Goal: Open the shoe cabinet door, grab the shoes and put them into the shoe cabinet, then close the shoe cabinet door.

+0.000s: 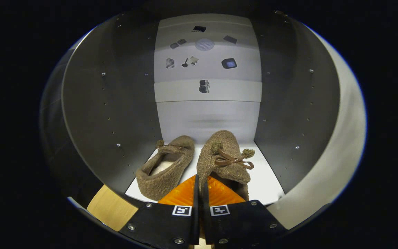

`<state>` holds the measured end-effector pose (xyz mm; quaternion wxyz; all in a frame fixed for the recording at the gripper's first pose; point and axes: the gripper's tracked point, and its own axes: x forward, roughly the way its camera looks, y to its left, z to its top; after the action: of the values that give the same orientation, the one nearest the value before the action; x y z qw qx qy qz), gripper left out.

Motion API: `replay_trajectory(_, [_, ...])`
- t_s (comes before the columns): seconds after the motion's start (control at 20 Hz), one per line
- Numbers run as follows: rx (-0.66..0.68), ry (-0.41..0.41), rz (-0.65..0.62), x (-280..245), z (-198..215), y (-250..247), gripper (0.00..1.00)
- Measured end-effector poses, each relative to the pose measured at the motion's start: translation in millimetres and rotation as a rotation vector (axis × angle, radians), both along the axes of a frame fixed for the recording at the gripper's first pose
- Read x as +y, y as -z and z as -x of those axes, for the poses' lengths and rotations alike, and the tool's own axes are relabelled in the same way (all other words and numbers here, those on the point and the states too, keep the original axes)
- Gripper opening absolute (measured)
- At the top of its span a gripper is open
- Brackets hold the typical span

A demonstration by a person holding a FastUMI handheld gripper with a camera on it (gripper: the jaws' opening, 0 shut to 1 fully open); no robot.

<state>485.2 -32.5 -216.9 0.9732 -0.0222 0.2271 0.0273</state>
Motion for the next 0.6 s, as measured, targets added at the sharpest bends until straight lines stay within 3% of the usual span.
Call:
replay_trajectory(0.3, [0.015, -0.049, -0.003, -2.9, -46.1, 10.4, 0.05])
replay_trajectory(0.6, [0.065, -0.048, -0.069, -3.1, -69.3, 28.5, 0.05])
